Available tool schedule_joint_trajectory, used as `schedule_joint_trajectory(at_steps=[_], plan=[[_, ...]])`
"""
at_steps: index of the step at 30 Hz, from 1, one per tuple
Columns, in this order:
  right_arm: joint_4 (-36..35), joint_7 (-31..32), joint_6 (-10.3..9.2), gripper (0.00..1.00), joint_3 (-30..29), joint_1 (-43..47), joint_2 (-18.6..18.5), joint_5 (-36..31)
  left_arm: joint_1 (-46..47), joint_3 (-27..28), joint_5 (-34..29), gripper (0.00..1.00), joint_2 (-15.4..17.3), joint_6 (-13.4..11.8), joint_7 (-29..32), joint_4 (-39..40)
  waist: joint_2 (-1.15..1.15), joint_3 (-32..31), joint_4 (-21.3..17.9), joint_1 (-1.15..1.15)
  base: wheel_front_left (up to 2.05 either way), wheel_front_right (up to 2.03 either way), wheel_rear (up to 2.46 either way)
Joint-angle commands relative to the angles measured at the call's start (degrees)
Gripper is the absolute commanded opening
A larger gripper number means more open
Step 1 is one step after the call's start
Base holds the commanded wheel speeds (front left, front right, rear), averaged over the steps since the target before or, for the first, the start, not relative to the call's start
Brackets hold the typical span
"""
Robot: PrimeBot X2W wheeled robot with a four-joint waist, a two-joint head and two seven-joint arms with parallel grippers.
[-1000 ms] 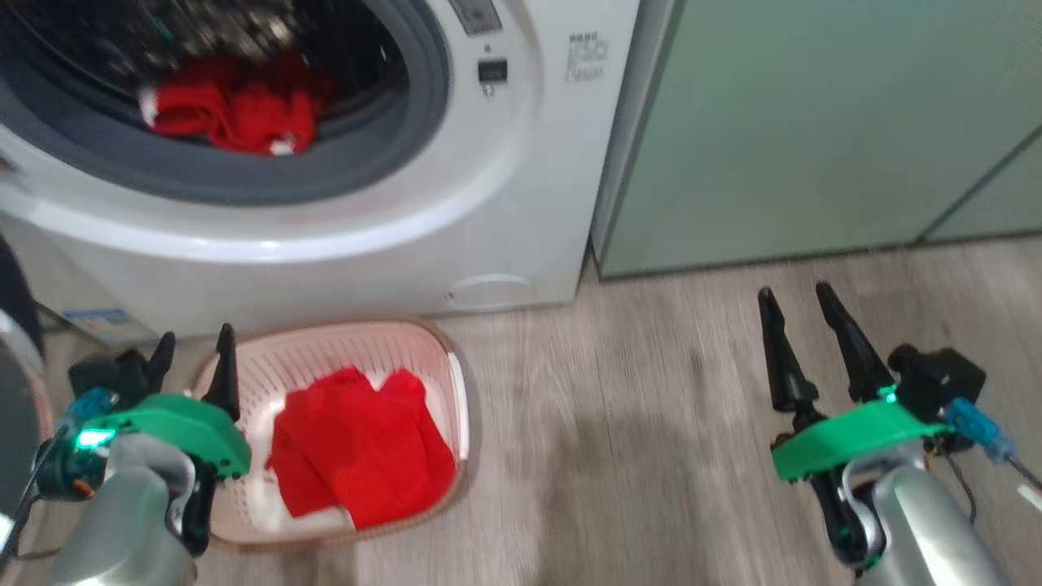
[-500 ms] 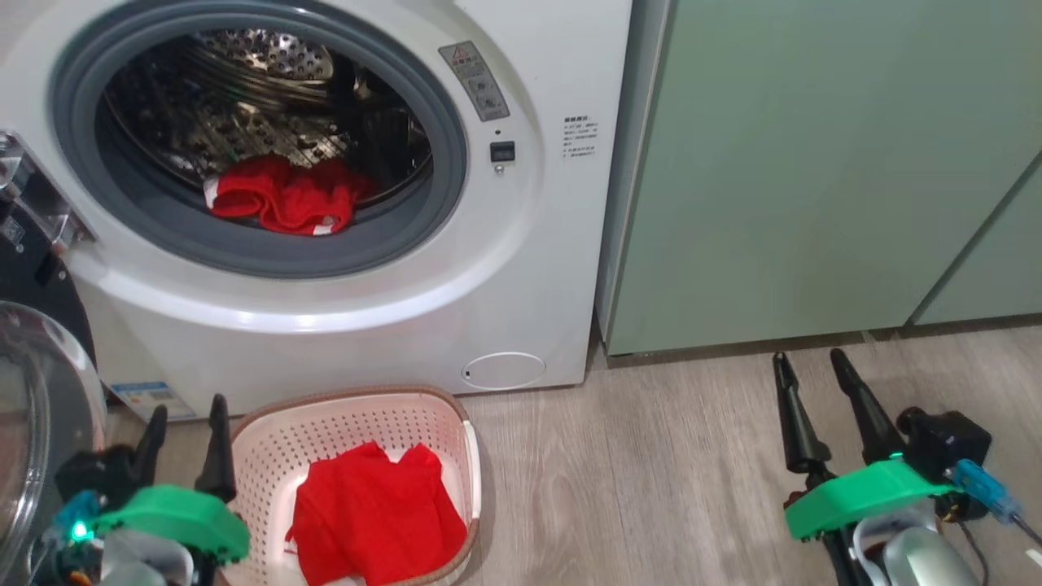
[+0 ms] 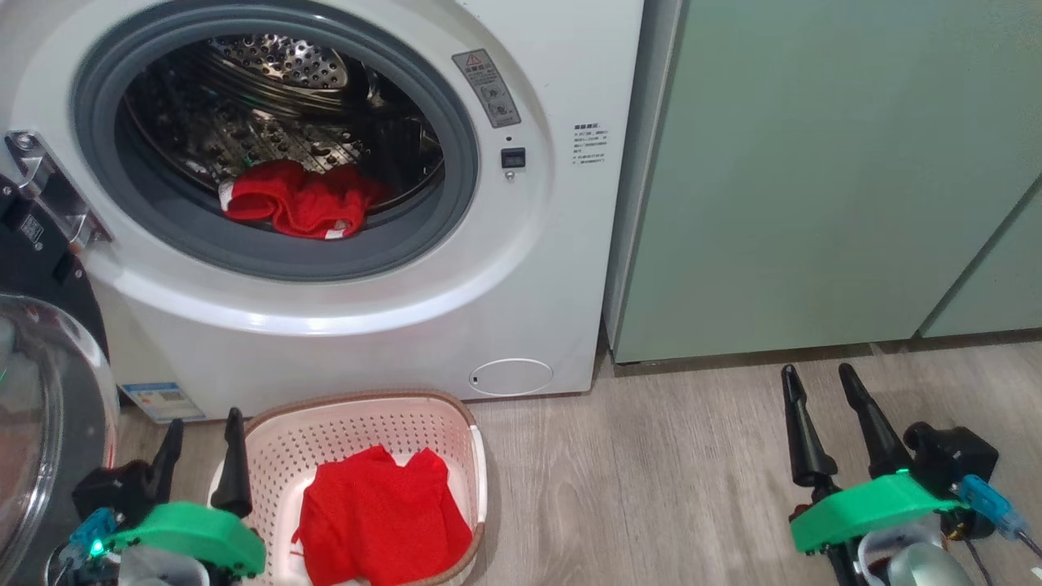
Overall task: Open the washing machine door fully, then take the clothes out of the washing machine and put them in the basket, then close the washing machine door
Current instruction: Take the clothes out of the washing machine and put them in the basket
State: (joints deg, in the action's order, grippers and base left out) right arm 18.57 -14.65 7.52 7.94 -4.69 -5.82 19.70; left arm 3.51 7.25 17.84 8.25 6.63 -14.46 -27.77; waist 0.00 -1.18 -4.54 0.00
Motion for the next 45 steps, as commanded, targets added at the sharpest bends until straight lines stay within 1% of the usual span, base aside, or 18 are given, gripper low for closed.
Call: schedule_joint_trajectory(at_steps=[1,11,15,20,25,29,30,31,33,34,36,40,45], plan=[[-1.8,-0.3,-0.03,1.0,0.9,-1.1,-0.1,-0.3,1.6,2.3,-0.6,1.0,0.8,0.4,-0.5,1.7,0.0,0.0,0.0,0.0,0.0,0.0,0.0],[-1.8,-0.3,-0.03,1.0,1.3,-1.0,0.3,-0.3,2.0,2.1,-1.0,1.0,0.4,0.6,-0.5,1.2,0.0,0.2,-0.2,0.0,0.0,0.0,0.0],[-1.7,-0.3,-0.03,1.0,1.5,-0.9,0.2,-0.2,3.0,1.3,-0.7,1.0,0.4,0.6,-0.5,-0.4,0.0,0.6,-0.5,0.0,0.0,0.0,0.0],[-1.4,-0.3,-0.03,1.0,2.3,-0.9,0.4,0.1,7.2,-0.9,-0.9,1.0,0.4,0.7,2.5,-3.4,0.0,1.9,-1.1,0.0,0.0,0.0,0.0],[-1.5,-0.3,-0.03,1.0,3.2,-2.2,0.4,0.3,14.8,-3.2,-1.2,1.0,0.2,0.5,8.4,-6.2,0.0,5.2,-2.5,0.0,0.0,0.0,0.0],[-1.9,-0.3,-0.03,1.0,3.5,-4.5,0.4,0.4,23.1,-4.8,-1.4,1.0,1.0,0.3,15.6,-9.6,0.0,9.7,-4.1,0.0,0.0,0.0,0.0],[-2.0,-0.3,-0.03,1.0,3.6,-5.2,0.5,0.4,25.4,-5.0,-1.3,1.0,1.3,0.2,17.4,-10.5,0.0,11.0,-4.5,0.0,0.0,0.0,0.0],[-2.1,-0.3,-0.03,1.0,3.8,-6.7,0.6,0.4,30.1,-5.6,-2.0,1.0,2.6,-0.3,20.9,-12.3,0.0,13.8,-5.6,0.0,0.0,0.0,0.0],[-2.3,-0.3,-0.03,1.0,4.0,-8.1,0.8,0.4,34.8,-5.8,-2.7,1.0,4.0,-1.3,23.3,-14.0,0.0,16.2,-6.7,0.0,0.0,0.0,0.0],[-2.3,-0.3,-0.03,1.0,4.0,-8.1,0.8,0.4,34.8,-5.8,-2.7,1.0,4.0,-1.3,23.3,-14.0,0.0,16.2,-6.7,0.0,0.0,0.0,0.0],[-2.5,-0.3,-0.03,1.0,4.0,-9.3,1.0,0.5,39.2,-6.1,-3.4,1.0,5.5,-2.1,25.2,-16.0,0.0,18.6,-7.8,0.0,0.0,0.0,0.0],[-2.8,-0.3,-0.03,1.0,4.0,-11.3,1.4,0.5,47.1,-6.2,-3.8,1.0,7.7,-2.7,27.8,-20.4,0.0,22.6,-9.6,0.0,0.0,0.0,0.0],[-3.1,-0.3,-0.03,1.0,4.3,-13.4,1.9,0.6,55.9,-7.0,-5.4,1.0,11.0,-4.2,29.0,-25.6,0.0,26.8,-11.6,0.0,0.0,0.0,0.0]])
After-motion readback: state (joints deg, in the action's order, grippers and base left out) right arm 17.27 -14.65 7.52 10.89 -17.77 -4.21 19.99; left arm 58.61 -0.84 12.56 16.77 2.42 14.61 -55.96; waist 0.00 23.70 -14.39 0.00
